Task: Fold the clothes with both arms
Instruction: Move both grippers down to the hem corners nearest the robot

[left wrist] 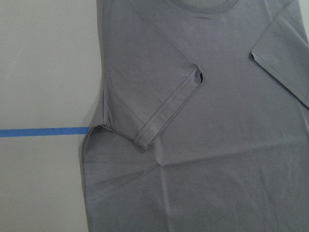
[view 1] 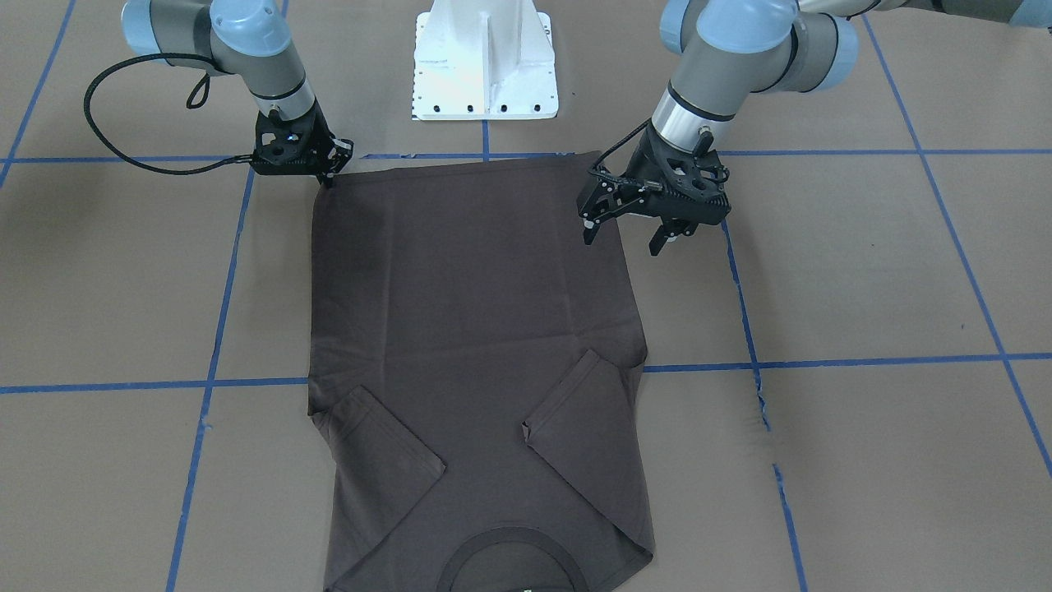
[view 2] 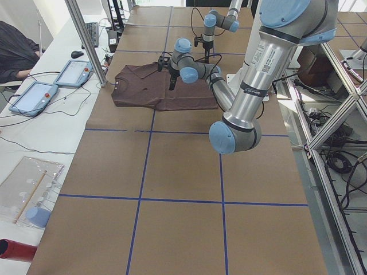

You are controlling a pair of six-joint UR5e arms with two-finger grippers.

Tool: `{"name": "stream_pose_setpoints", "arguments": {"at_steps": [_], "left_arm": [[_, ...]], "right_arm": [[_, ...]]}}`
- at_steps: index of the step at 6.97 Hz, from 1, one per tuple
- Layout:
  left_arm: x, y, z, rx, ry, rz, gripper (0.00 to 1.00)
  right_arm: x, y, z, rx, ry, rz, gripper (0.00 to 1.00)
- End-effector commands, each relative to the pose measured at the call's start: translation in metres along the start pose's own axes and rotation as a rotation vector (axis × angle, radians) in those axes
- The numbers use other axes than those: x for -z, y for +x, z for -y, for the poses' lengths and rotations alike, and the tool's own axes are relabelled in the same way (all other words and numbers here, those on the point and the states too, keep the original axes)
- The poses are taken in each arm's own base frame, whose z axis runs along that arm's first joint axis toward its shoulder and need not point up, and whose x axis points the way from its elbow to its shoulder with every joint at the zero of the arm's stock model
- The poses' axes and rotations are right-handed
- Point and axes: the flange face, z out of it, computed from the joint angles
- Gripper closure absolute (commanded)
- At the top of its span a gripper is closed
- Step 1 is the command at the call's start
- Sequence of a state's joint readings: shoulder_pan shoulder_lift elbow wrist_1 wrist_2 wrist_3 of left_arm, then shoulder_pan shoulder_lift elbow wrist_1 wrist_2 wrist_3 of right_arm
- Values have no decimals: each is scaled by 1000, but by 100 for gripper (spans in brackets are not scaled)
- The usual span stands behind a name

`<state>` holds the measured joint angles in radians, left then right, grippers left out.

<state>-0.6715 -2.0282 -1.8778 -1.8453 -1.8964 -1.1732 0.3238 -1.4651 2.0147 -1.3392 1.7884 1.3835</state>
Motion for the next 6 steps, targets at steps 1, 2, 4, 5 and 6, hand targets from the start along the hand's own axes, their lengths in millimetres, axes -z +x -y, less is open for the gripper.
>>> {"name": "stream_pose_setpoints", "arguments": {"at_steps": [1,2,4,5,6], "left_arm": [[-24,-3,-61,117,-91,20,0],[-25,-1,-107,191,-119,27,0],[-42,10,-186,387,-160,81,0],[-55,13,-220,443,-164,166,1],[-71,15,-252,419,-136,203,2]], "right_arm": [[20,-9,1,9,9,48,100],[35,-12,4,11,23,74,100],[48,-13,11,6,42,93,100],[50,-13,14,3,50,96,100],[52,-13,17,0,54,99,100]]}}
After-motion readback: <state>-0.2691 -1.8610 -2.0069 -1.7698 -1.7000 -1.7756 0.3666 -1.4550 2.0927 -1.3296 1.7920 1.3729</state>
